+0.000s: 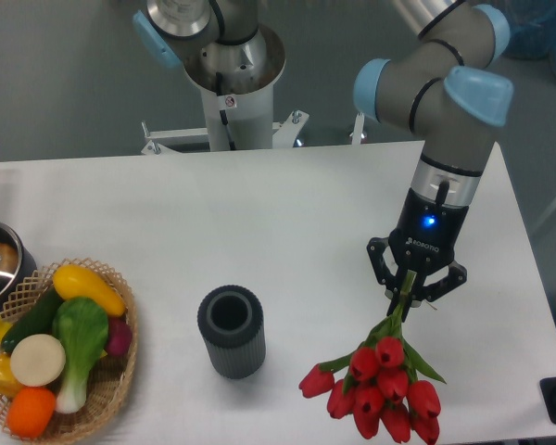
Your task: Pick up the flowers from the table
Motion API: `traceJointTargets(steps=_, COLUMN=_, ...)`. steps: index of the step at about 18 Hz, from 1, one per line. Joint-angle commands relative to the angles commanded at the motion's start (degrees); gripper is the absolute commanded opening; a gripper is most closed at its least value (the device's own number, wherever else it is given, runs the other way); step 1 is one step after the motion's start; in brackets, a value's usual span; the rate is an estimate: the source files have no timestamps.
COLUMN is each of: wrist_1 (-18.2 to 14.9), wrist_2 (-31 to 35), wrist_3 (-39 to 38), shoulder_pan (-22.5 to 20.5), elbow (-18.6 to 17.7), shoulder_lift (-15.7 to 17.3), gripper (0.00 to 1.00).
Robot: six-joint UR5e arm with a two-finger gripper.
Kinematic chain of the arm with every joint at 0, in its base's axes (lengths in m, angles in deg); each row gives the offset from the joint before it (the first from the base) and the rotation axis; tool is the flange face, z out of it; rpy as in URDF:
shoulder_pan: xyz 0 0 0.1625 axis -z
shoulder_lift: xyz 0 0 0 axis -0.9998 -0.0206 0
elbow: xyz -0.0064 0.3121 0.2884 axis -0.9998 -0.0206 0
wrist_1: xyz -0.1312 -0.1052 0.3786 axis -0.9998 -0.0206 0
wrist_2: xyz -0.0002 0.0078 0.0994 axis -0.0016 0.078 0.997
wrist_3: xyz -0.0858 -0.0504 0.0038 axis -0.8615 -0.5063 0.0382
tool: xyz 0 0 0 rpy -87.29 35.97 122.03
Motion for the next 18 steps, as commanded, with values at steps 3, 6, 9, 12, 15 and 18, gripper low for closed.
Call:
traceJointTargets(steps=3, wrist_1=0.0, wrist_2=-4.4, wrist_3=0.0, shoulder_pan=-0.44, elbow=0.79, shoulder_lift=0.09, gripper=0.14)
traceJointTargets(steps=6, wrist_1=0.09, wrist_2=-6.08, wrist_3=-0.09, shoulder_pan=-0.7, elbow=1.58, shoulder_lift=0.09, gripper=0.14)
traceJointTargets(steps=9, wrist_1=0.09, wrist_2=-7.92, wrist_3=-0.09, shoulder_pan=-1.49, elbow=1.67, shoulder_lift=0.18, gripper=0.14)
traceJointTargets(steps=12, wrist_1=0.0, wrist_2=-9.42, wrist_3=-0.09, shoulder_pan=-2.11, elbow=1.41, shoulder_lift=0.44, gripper=0.14)
traceJointTargets(steps=15, wrist_1=0.09, wrist_2=-11.43, wrist_3=-0.09, shoulder_pan=-2.9, elbow=1.41, shoulder_lift=0.44, gripper=0.14)
traceJointTargets(steps=18, wrist_1=0.0, wrist_2=-14.34, wrist_3=-0.09, shoulder_pan=-3.69, elbow=1.5, shoulder_lift=0.61, gripper=0.14)
